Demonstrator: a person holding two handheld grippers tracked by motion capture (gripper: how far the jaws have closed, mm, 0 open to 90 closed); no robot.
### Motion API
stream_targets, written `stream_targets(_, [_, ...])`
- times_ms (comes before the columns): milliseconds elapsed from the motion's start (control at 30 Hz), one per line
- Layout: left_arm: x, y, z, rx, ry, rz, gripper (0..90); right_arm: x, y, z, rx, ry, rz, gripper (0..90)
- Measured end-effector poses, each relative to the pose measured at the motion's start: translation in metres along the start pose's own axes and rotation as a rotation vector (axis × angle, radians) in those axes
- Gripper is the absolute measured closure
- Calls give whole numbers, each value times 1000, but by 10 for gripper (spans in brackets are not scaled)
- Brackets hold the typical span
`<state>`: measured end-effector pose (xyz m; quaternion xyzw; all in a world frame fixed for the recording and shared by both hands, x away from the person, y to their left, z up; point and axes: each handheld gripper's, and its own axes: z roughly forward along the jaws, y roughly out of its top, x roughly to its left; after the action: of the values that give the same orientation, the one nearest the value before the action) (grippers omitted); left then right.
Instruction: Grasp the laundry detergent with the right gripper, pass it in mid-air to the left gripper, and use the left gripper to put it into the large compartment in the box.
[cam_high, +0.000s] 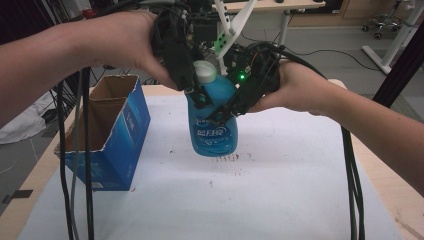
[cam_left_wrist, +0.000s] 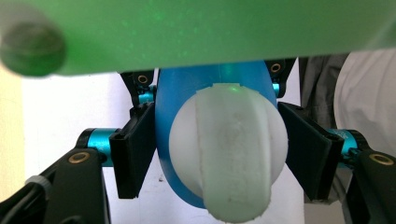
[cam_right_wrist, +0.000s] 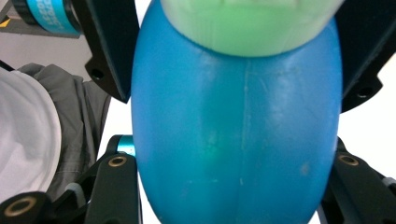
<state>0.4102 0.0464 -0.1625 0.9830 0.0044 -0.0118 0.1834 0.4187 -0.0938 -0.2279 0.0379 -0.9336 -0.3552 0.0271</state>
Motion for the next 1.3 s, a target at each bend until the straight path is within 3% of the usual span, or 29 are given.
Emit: stream_targets(1300, [-1, 0, 3, 16, 36, -16, 379, -1, -1, -1, 10, 0, 27, 456])
